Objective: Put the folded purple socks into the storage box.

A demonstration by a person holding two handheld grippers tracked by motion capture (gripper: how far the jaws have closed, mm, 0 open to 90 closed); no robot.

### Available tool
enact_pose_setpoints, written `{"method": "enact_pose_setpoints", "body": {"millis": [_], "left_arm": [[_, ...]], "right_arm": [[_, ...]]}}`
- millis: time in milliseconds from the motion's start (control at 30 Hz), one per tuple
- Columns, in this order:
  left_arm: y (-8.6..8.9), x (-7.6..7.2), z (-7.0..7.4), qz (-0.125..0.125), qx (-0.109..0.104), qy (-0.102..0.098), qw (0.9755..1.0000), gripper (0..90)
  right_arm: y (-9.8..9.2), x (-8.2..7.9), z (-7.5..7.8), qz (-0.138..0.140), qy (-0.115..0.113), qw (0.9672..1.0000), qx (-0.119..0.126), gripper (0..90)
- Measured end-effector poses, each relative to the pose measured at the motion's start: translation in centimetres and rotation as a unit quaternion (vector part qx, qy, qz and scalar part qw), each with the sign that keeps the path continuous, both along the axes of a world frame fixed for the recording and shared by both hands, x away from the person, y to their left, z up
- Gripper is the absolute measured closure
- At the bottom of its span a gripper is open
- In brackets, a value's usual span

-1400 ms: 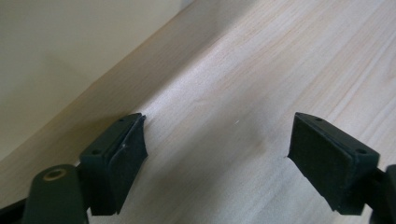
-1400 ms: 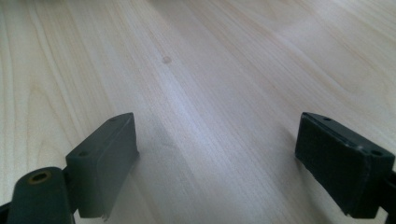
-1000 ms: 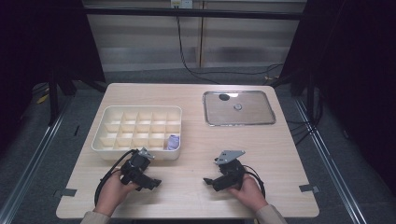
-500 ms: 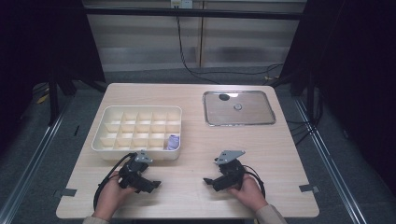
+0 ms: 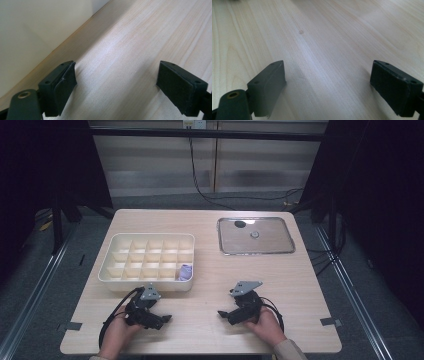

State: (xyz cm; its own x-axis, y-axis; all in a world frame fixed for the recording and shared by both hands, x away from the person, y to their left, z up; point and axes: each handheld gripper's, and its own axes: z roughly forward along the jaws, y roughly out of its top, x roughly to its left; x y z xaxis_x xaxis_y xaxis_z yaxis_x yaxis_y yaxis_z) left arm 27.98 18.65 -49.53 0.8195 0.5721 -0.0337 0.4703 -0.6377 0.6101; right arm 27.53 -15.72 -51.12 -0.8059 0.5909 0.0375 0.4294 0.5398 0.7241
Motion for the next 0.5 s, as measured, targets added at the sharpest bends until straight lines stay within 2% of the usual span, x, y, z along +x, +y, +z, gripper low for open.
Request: {"method": "enact_pose_setpoints", "body": {"millis": [500], "left_arm": [[0.53, -0.45, -0.53, 0.001, -0.025, -0.024, 0.9994, 14.0]], "right_arm": [[-0.01, -0.01, 0.02, 0.0, 0.0, 1.0, -0.002, 12.2]]}}
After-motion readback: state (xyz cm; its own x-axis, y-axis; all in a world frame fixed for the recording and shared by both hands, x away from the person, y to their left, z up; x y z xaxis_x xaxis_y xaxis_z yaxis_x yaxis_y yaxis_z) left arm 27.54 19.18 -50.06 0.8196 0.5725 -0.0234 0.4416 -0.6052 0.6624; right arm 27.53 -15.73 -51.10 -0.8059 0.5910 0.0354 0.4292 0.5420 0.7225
